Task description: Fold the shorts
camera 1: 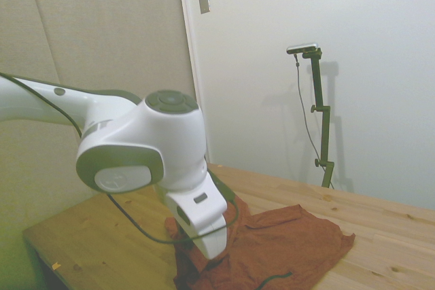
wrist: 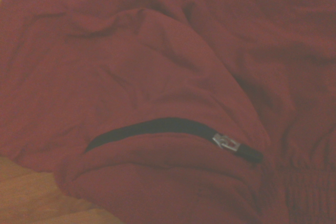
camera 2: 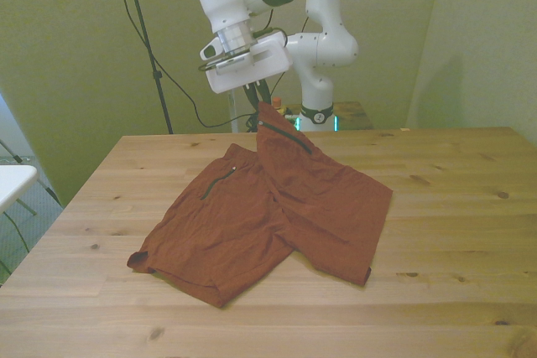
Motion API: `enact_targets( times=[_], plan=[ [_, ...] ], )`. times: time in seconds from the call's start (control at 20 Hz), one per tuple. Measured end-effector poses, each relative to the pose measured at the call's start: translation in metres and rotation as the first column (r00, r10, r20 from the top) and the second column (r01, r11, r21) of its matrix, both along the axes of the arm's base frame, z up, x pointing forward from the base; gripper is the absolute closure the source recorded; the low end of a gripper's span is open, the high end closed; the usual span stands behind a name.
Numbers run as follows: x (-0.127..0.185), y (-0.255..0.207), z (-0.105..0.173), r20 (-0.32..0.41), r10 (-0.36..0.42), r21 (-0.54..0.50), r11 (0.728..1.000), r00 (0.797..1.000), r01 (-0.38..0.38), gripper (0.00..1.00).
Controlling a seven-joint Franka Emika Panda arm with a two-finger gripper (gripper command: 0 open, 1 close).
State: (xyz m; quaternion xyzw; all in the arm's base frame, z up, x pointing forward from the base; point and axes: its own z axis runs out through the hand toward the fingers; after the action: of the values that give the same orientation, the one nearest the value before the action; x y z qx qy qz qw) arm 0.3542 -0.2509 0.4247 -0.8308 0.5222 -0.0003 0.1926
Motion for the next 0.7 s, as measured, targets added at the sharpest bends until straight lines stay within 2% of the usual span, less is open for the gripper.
enact_targets(
  times=[0.15,0.3,0.35,0.5,0.7],
  plan=[
    [-0.005,-0.030,-0.035,-0.035,-0.058,0.015,0.998,0.998,0.058,1.00],
    [-0.001,-0.053,-0.059,-0.055,-0.101,0.004,0.995,0.993,0.101,1.00],
    [0.004,-0.057,-0.063,-0.035,-0.100,0.028,0.994,0.994,0.101,0.00],
    [0.014,-0.061,-0.063,0.032,-0.063,0.152,0.987,0.997,0.057,0.00],
    [0.013,-0.073,-0.061,0.028,-0.053,0.196,0.979,0.998,0.046,0.00]
  ],
)
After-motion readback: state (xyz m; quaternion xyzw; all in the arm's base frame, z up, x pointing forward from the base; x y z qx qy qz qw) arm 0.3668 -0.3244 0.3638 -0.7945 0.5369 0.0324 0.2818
